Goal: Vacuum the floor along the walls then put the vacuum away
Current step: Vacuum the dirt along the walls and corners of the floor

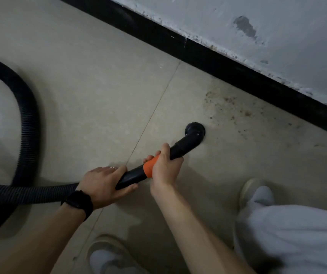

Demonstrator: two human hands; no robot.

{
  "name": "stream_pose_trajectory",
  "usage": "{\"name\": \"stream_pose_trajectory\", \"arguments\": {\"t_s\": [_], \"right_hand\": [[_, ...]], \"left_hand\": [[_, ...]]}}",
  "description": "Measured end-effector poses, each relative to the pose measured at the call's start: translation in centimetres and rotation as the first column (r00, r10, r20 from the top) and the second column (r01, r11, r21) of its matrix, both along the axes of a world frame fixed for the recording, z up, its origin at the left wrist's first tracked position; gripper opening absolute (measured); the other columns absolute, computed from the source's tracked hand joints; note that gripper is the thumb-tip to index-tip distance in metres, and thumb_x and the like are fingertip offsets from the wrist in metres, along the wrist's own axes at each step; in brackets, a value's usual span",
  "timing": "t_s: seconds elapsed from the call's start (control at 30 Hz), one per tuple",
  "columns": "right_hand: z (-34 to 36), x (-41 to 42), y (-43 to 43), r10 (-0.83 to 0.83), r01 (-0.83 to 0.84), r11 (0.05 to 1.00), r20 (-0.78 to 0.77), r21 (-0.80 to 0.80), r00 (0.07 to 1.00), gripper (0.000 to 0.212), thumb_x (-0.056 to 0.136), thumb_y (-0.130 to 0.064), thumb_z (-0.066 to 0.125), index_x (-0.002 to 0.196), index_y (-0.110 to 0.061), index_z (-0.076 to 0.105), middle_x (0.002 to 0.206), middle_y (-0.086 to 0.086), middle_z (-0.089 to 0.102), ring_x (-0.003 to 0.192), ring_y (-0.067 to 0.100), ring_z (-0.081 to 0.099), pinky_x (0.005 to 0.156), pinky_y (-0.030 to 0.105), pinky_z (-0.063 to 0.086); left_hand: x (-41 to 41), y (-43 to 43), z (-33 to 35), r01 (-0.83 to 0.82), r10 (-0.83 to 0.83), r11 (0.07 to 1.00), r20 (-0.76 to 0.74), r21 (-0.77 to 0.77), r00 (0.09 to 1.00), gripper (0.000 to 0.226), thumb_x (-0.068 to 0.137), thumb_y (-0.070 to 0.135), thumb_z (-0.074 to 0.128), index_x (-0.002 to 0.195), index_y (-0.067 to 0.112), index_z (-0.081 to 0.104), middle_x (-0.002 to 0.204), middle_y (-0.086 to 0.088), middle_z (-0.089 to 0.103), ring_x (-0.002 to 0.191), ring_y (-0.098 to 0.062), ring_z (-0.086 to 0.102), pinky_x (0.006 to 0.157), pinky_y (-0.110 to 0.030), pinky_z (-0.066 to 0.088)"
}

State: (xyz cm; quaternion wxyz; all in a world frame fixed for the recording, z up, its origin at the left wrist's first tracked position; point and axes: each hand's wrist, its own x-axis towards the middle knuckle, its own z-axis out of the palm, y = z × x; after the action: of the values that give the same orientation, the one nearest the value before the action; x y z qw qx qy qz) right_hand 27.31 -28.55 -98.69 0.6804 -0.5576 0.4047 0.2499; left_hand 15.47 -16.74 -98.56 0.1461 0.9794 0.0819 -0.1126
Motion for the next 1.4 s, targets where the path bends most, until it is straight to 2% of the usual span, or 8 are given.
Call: {"name": "stream_pose_trajectory", "arguments": {"t_s": [0.4, 0.53, 0.67, 0.8, 1.03, 1.13, 1.23, 1.4], "right_hand": [[0.6, 2.6, -9.7, -0.350, 0.344, 0.924, -0.011, -0.167, 0.937, 0.017, 0.100, -0.019, 0.063, 0.110, -0.009, 0.053, 0.059, -0.003, 0.053, 0.040, 0.013, 0.051, 0.045, 0.029, 0.050], [0.1, 3.6, -7.6, -0.284, 0.282, 0.949, 0.005, -0.138, 0.959, 0.018, 0.100, -0.019, 0.062, 0.109, -0.010, 0.051, 0.052, -0.005, 0.052, 0.039, 0.014, 0.049, 0.046, 0.030, 0.050], [0.6, 2.4, -2.3, -0.098, 0.095, 0.993, -0.049, -0.066, 0.994, 0.025, 0.101, -0.025, 0.063, 0.117, -0.014, 0.048, 0.066, 0.000, 0.057, 0.042, 0.014, 0.054, 0.050, 0.030, 0.052], [1.7, 2.4, 1.2, -0.016, 0.014, 1.000, -0.099, -0.025, 0.995, 0.025, 0.101, -0.033, 0.061, 0.113, -0.019, 0.044, 0.077, 0.004, 0.060, 0.041, 0.012, 0.057, 0.050, 0.028, 0.053], [2.0, 3.8, -4.1, -0.104, 0.082, 0.978, -0.108, -0.193, 0.989, 0.030, 0.101, -0.039, 0.062, 0.116, -0.017, 0.050, 0.076, 0.001, 0.066, 0.046, 0.009, 0.064, 0.057, 0.033, 0.059], [2.2, 4.9, -9.2, -0.225, 0.198, 0.952, -0.090, -0.234, 0.970, 0.028, 0.101, -0.033, 0.065, 0.116, -0.011, 0.055, 0.077, 0.004, 0.064, 0.044, 0.010, 0.061, 0.053, 0.030, 0.055], [2.6, 6.1, -13.6, -0.263, 0.239, 0.940, -0.069, -0.244, 0.962, 0.024, 0.100, -0.027, 0.066, 0.111, -0.007, 0.058, 0.068, 0.002, 0.061, 0.041, 0.012, 0.057, 0.045, 0.026, 0.051], [2.5, 6.9, -16.5, -0.219, 0.208, 0.958, -0.039, -0.196, 0.975, 0.020, 0.100, -0.024, 0.065, 0.105, -0.008, 0.054, 0.066, 0.003, 0.056, 0.042, 0.015, 0.053, 0.045, 0.028, 0.049]], "left_hand": [[5.5, -7.6, 0.2, 0.304, -0.295, 0.949, 0.105, -0.085, 0.950, 0.054, 0.085, 0.072, 0.032, 0.081, 0.023, 0.055, 0.058, 0.007, 0.058, 0.046, -0.019, 0.056, 0.044, -0.024, 0.037], [5.3, -6.7, 0.5, 0.217, -0.213, 0.971, 0.047, -0.097, 0.976, 0.054, 0.084, 0.071, 0.033, 0.080, 0.021, 0.053, 0.057, 0.004, 0.058, 0.047, -0.022, 0.057, 0.044, -0.025, 0.036], [2.4, -2.4, 2.0, 0.032, -0.043, 0.994, -0.101, -0.106, 0.994, 0.061, 0.083, 0.082, 0.019, 0.089, 0.026, 0.044, 0.067, 0.007, 0.059, 0.058, -0.021, 0.060, 0.048, -0.027, 0.034], [2.2, 0.1, 4.3, -0.053, 0.036, 0.996, -0.234, -0.065, 0.972, 0.058, 0.074, 0.085, 0.013, 0.091, 0.034, 0.036, 0.062, 0.014, 0.045, 0.051, -0.013, 0.047, 0.044, -0.027, 0.030], [5.6, -3.7, 4.6, 0.111, -0.131, 0.991, -0.348, -0.077, 0.928, 0.069, 0.067, 0.091, -0.007, 0.092, 0.037, 0.030, 0.065, 0.013, 0.046, 0.052, -0.007, 0.044, 0.046, -0.027, 0.034], [7.4, -8.2, 4.2, 0.177, -0.218, 0.974, -0.369, -0.142, 0.904, 0.064, 0.077, 0.086, 0.006, 0.098, 0.034, 0.035, 0.074, 0.012, 0.051, 0.059, -0.012, 0.053, 0.056, -0.032, 0.050], [8.6, -12.2, 3.9, 0.229, -0.287, 0.953, -0.353, -0.197, 0.891, 0.049, 0.089, 0.077, 0.021, 0.097, 0.031, 0.034, 0.077, 0.011, 0.052, 0.063, -0.015, 0.056, 0.056, -0.031, 0.047], [8.7, -15.2, 3.6, 0.219, -0.298, 0.940, -0.319, -0.260, 0.899, 0.048, 0.090, 0.075, 0.023, 0.094, 0.029, 0.033, 0.074, 0.011, 0.051, 0.058, -0.015, 0.052, 0.055, -0.031, 0.046]]}}
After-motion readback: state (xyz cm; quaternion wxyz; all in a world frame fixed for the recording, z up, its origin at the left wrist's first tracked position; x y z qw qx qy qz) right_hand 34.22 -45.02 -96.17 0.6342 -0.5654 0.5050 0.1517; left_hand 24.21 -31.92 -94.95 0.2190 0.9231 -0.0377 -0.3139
